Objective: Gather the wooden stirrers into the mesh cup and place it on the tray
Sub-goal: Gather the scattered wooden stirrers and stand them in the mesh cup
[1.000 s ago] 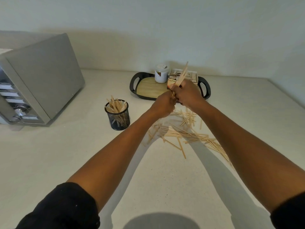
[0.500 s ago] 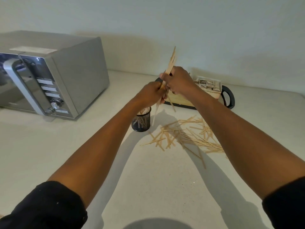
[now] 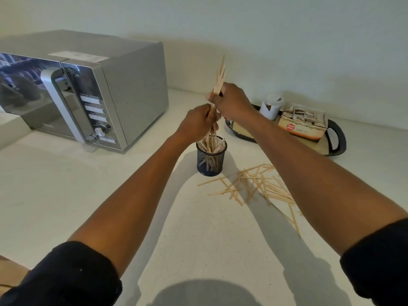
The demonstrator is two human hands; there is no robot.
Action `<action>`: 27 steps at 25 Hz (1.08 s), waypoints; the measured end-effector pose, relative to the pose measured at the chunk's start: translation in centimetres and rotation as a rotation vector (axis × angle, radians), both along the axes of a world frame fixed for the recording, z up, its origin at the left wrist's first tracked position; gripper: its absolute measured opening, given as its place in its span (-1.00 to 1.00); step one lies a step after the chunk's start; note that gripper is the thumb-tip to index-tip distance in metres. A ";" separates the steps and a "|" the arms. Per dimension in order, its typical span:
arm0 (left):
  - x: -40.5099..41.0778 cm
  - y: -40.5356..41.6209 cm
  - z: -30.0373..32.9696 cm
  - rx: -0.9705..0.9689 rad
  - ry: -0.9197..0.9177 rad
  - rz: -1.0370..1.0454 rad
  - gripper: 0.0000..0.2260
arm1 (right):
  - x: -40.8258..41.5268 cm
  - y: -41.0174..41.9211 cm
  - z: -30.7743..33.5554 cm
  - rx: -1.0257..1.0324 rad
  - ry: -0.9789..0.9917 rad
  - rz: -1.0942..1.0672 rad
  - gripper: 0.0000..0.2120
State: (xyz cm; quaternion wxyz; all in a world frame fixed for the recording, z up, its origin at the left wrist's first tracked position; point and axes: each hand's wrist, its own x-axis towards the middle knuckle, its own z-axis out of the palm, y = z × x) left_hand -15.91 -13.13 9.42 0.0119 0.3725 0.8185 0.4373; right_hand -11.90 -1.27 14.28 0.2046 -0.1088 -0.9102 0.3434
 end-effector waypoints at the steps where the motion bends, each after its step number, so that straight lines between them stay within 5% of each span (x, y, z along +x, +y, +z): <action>1: -0.1 -0.1 -0.7 -0.054 0.011 0.004 -0.78 | 0.0 0.0 -1.0 0.016 -0.021 -0.002 -0.74; 10: -0.6 -0.4 -2.1 -0.310 0.172 0.041 -0.83 | 0.7 0.6 -4.7 -0.020 -0.110 0.005 -0.75; 18: -1.0 -2.0 -1.2 -0.210 0.105 0.061 -0.71 | 1.5 0.7 -5.6 0.226 -0.298 0.083 -0.68; 27: -0.8 -2.8 -2.8 -0.108 0.080 0.113 -0.56 | 2.8 1.3 -5.9 0.125 -0.225 0.053 -0.86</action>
